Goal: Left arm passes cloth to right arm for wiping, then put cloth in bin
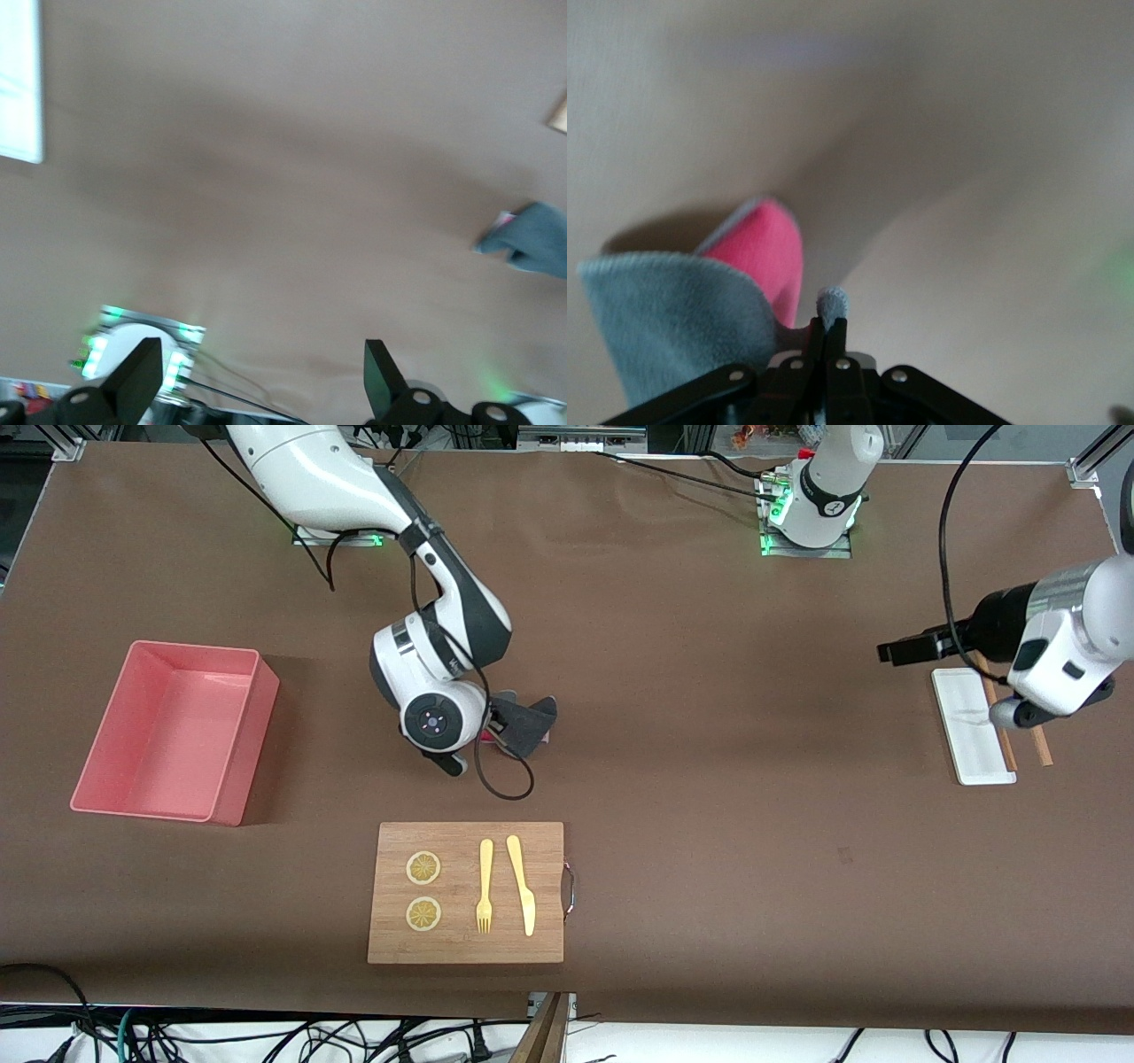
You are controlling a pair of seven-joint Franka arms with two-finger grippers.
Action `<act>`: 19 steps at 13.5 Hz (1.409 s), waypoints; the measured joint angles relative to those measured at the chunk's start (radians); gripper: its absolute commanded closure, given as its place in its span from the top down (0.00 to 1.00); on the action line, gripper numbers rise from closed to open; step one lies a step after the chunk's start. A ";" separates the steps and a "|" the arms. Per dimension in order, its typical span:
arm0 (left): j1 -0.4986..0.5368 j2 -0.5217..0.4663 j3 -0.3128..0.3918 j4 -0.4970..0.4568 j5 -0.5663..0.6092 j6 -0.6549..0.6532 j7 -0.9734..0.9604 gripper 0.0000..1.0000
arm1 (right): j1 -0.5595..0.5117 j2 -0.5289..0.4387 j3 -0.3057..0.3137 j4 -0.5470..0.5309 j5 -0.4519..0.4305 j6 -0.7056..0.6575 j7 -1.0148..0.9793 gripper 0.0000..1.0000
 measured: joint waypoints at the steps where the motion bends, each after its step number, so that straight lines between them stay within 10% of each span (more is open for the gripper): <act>1: -0.001 -0.041 -0.011 -0.052 0.050 0.037 0.041 1.00 | -0.032 0.003 -0.003 0.000 -0.009 -0.005 -0.061 0.00; 7: -0.008 -0.226 -0.086 -0.378 0.197 0.348 0.143 1.00 | -0.204 0.000 -0.095 0.001 -0.044 -0.101 -0.490 0.00; 12: 0.022 -0.230 -0.071 -0.386 0.213 0.423 0.245 1.00 | -0.207 -0.009 -0.235 0.005 -0.055 -0.115 -0.816 0.00; 19: 0.034 -0.224 -0.069 -0.353 0.213 0.428 0.253 1.00 | -0.093 -0.015 -0.230 0.002 -0.098 -0.079 -0.771 0.00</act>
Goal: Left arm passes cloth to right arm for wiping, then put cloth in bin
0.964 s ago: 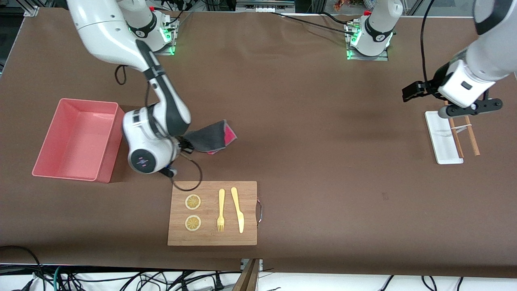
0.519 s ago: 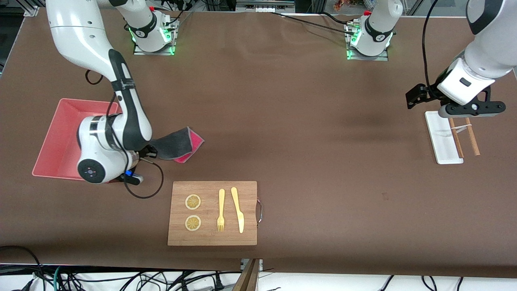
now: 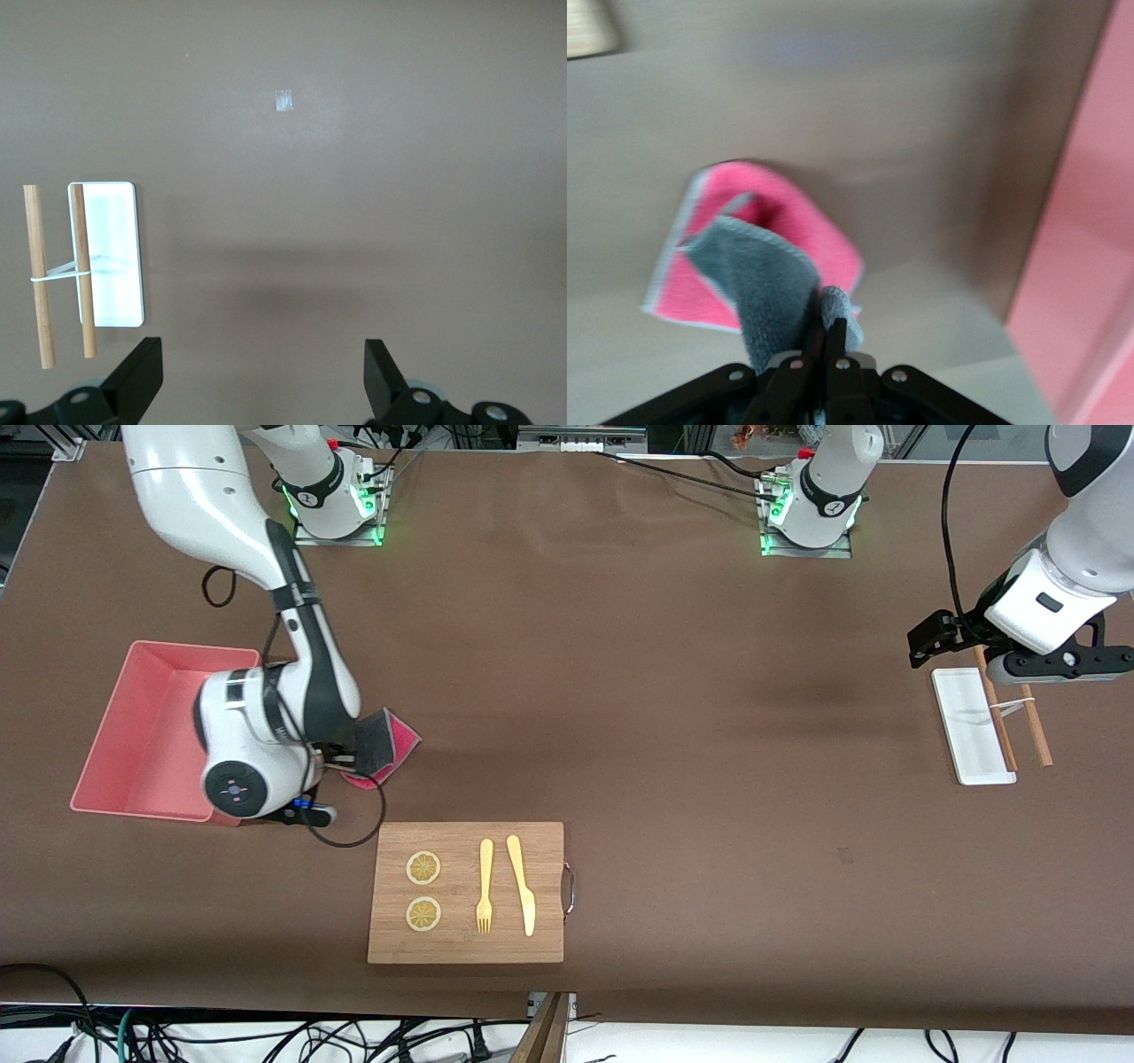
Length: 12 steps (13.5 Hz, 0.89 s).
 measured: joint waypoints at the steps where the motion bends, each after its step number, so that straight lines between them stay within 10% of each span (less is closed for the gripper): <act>1: 0.006 0.005 0.000 0.008 0.000 0.000 0.000 1.00 | 0.036 0.007 0.002 -0.002 0.017 0.021 0.063 0.00; 12: 0.039 0.078 -0.012 0.142 0.010 -0.042 0.001 1.00 | 0.362 0.057 0.028 -0.004 0.282 0.356 0.670 0.00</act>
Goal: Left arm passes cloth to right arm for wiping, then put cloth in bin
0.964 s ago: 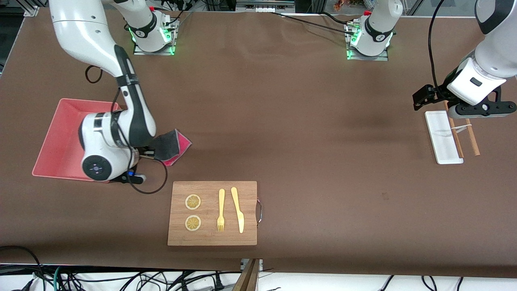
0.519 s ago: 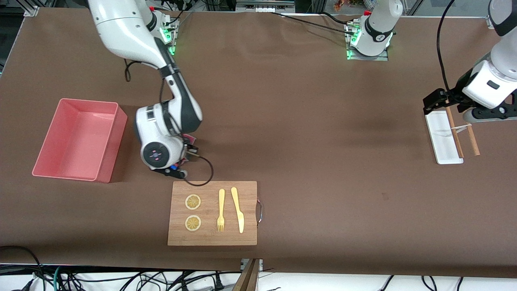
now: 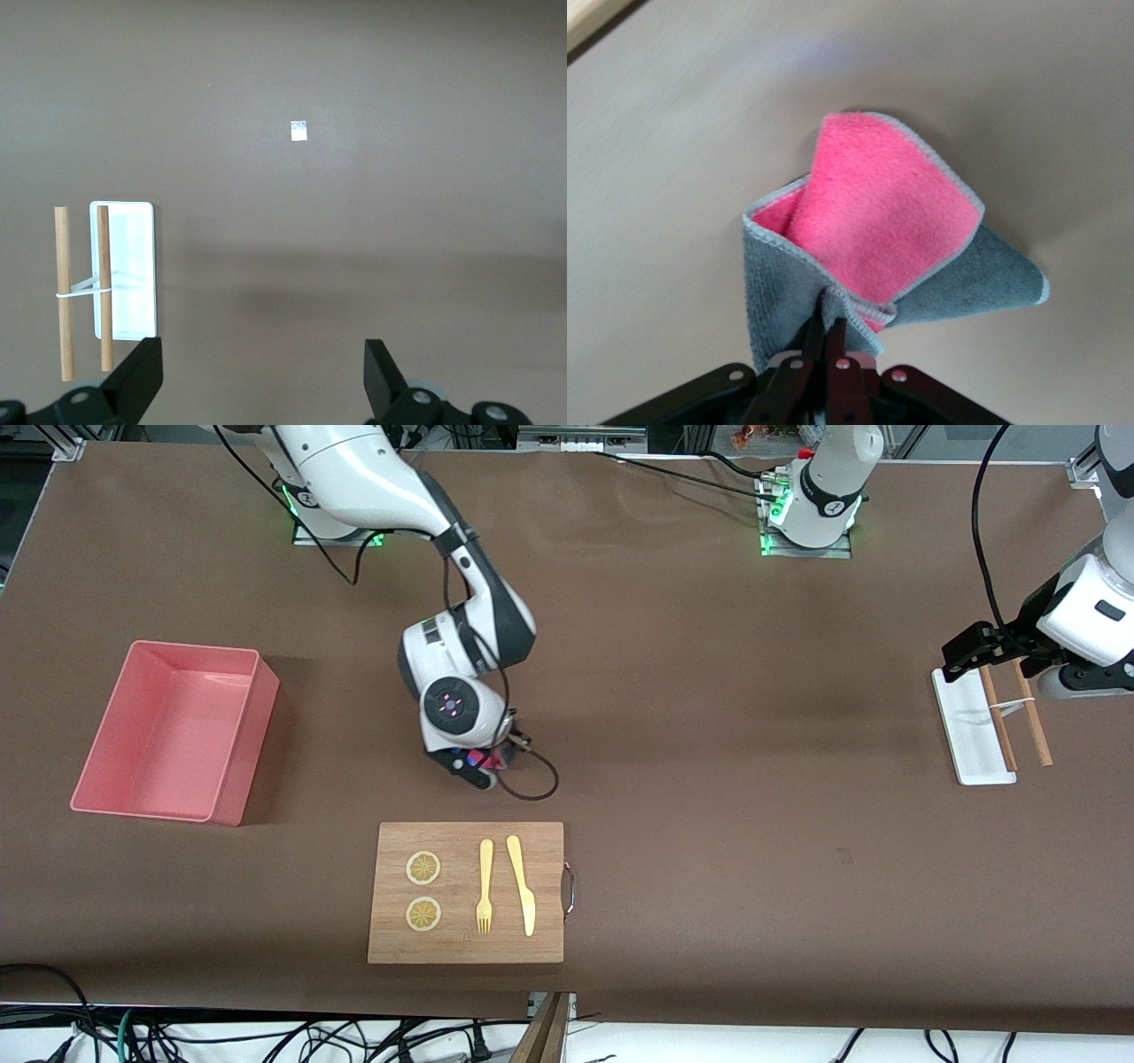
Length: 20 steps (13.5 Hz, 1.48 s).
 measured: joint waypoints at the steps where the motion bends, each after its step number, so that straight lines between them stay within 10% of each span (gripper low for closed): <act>1: -0.002 0.007 -0.003 0.010 0.000 0.000 0.000 1.00 | 0.010 0.002 0.016 0.000 0.009 0.040 0.036 0.00; 6: -0.025 0.013 -0.026 0.035 0.000 0.000 -0.029 1.00 | 0.007 0.011 0.055 -0.001 0.011 0.114 0.097 0.00; 11: -0.031 0.013 -0.060 0.053 0.000 -0.001 -0.090 1.00 | -0.111 0.014 0.024 -0.022 -0.006 -0.111 -0.183 0.00; 20: -0.029 0.019 -0.064 0.070 0.000 -0.010 -0.092 1.00 | -0.138 0.000 -0.315 -0.018 -0.057 -0.376 -0.703 0.00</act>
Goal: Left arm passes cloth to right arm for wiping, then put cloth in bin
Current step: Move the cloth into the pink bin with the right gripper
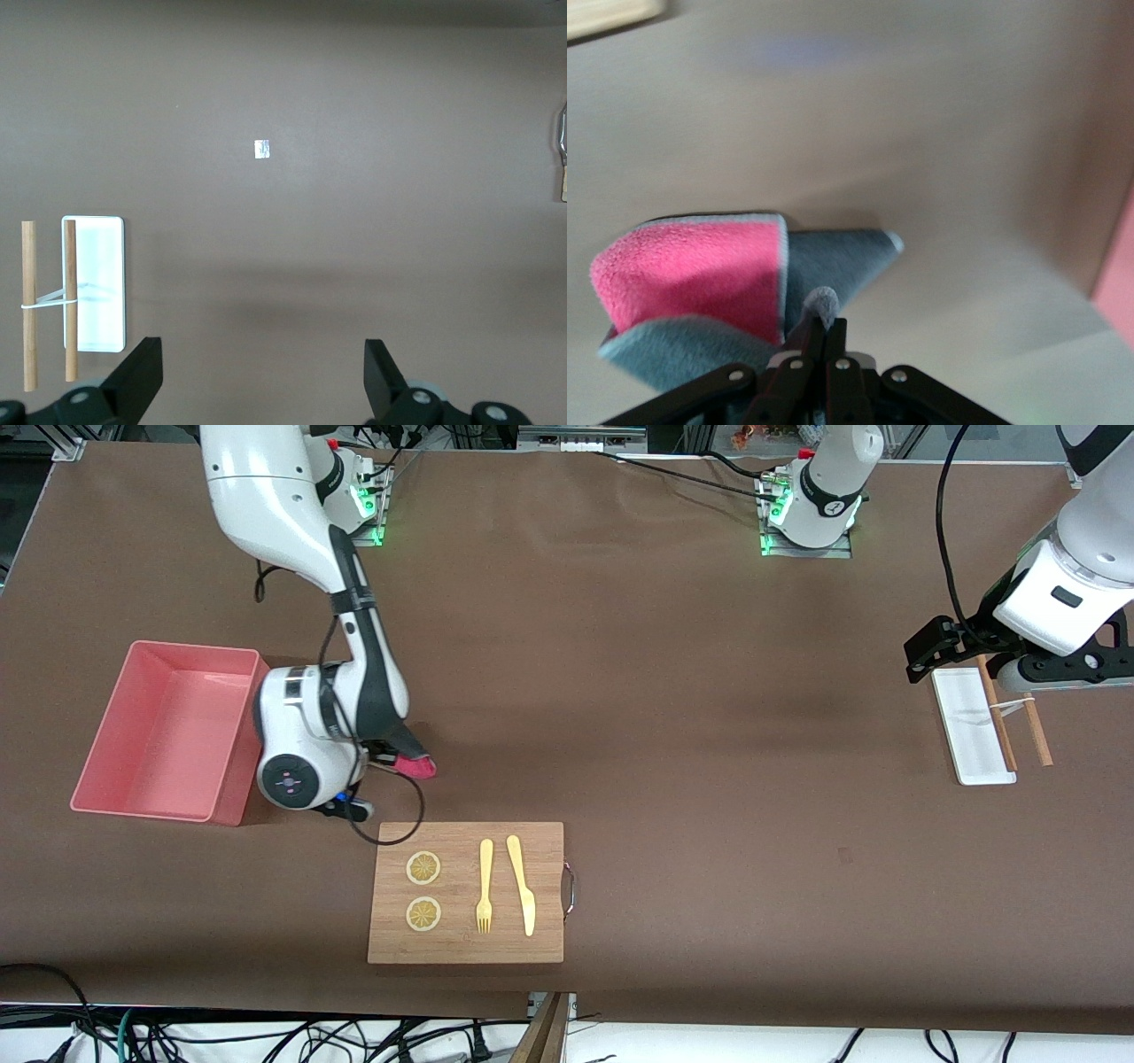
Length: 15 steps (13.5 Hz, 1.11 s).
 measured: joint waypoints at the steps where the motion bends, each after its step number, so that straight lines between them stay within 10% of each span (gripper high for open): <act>1: 0.001 0.002 0.000 0.000 0.000 0.000 0.000 1.00 | 0.000 -0.016 -0.022 0.003 0.000 -0.027 -0.026 0.00; 11: 0.002 0.008 -0.007 0.013 0.000 -0.001 0.000 1.00 | -0.002 -0.201 -0.428 0.153 -0.083 -0.446 -0.564 0.00; 15: 0.001 0.008 -0.013 0.015 0.000 -0.001 0.000 1.00 | -0.120 -0.179 -0.459 0.156 -0.174 -0.415 -0.829 0.00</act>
